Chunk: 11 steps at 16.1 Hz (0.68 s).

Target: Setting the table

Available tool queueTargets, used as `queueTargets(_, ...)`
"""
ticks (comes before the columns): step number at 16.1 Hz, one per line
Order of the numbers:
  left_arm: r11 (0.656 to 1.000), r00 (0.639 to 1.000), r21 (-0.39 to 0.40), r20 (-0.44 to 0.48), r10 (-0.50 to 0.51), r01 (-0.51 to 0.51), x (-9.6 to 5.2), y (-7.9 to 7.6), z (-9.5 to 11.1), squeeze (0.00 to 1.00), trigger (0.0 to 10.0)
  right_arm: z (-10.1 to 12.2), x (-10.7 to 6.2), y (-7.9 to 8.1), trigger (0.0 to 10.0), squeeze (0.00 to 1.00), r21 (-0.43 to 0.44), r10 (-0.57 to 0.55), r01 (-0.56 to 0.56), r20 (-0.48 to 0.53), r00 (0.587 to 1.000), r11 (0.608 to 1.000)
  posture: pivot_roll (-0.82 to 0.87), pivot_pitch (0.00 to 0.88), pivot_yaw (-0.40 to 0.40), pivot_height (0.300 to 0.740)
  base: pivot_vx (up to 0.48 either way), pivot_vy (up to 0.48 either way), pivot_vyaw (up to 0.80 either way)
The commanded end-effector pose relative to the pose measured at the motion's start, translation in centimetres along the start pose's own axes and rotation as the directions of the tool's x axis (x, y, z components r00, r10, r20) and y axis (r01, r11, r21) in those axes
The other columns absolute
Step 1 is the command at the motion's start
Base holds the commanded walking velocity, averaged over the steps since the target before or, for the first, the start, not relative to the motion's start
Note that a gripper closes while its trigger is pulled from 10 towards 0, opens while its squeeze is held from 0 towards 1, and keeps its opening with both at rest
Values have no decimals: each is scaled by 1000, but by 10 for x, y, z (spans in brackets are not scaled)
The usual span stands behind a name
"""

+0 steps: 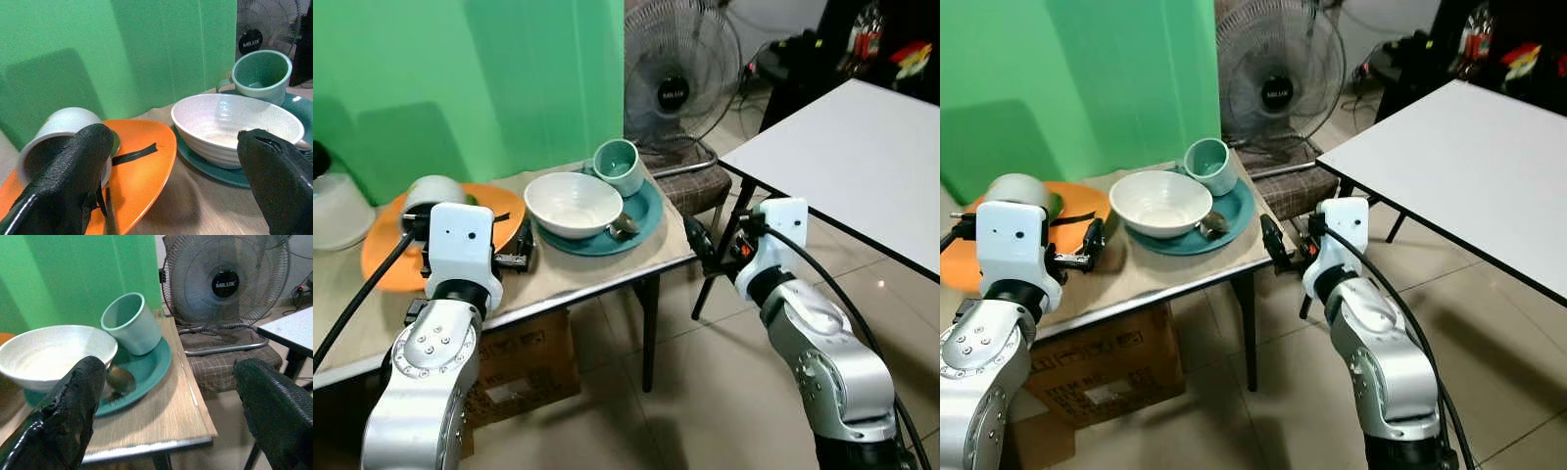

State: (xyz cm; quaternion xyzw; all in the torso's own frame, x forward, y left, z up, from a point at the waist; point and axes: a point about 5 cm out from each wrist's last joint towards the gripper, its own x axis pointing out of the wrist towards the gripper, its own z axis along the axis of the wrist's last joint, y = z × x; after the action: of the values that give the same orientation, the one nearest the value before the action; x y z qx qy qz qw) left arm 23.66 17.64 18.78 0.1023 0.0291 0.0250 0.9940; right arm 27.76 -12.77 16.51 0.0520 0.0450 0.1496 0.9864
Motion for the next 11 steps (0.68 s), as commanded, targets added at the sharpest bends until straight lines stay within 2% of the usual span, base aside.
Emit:
queueTargets(1, 1000, 1000, -6, 5, 8, -8, -2, 3, 1, 0, 10000, 1, 3, 0, 10000, 0, -2, -1, 1, 7, 1000, 1000, 17, 0, 38, 740, 311, 0, 0)
queueTargets(7, 1000, 1000, -2, 3, 12, -12, -2, 5, -2, 0, 10000, 4, 6, -1, 10000, 0, -14, 15, -15, 21, 1000, 1000, 12, 0, 28, 740, 311, 0, 0)
queueTargets(11, 1000, 1000, -1, 10, 0, 0, -1, -1, -1, 0, 10000, 9, 10, -5, 10000, 0, -35, 38, -37, 33, 999, 999, 5, 0, 26, 740, 310, 0, 0)
